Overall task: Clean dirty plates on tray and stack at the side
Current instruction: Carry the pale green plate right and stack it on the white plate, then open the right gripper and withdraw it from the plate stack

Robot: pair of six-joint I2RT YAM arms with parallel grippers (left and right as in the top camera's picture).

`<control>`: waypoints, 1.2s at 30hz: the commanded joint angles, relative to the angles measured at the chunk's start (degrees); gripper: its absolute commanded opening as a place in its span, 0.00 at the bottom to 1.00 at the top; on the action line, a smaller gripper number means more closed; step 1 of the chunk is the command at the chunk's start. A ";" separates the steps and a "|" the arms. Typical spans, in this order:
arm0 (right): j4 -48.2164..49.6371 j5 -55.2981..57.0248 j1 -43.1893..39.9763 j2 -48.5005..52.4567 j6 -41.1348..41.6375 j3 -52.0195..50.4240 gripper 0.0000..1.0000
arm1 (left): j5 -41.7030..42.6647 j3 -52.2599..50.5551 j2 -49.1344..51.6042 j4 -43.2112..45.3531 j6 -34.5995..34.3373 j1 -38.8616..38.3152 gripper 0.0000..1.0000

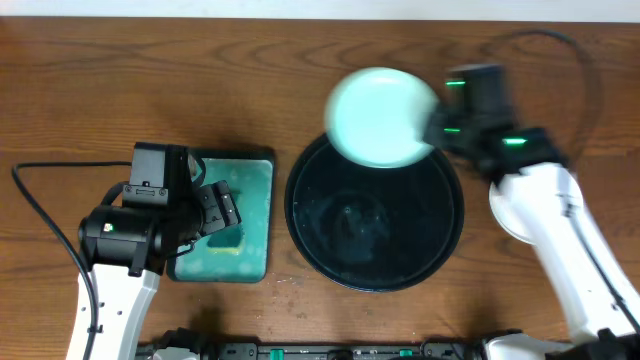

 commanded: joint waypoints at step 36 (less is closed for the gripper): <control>-3.91 -34.45 -25.09 -17.70 -26.73 -15.78 0.37 | 0.09 0.94 -0.11 0.02 0.33 0.28 0.86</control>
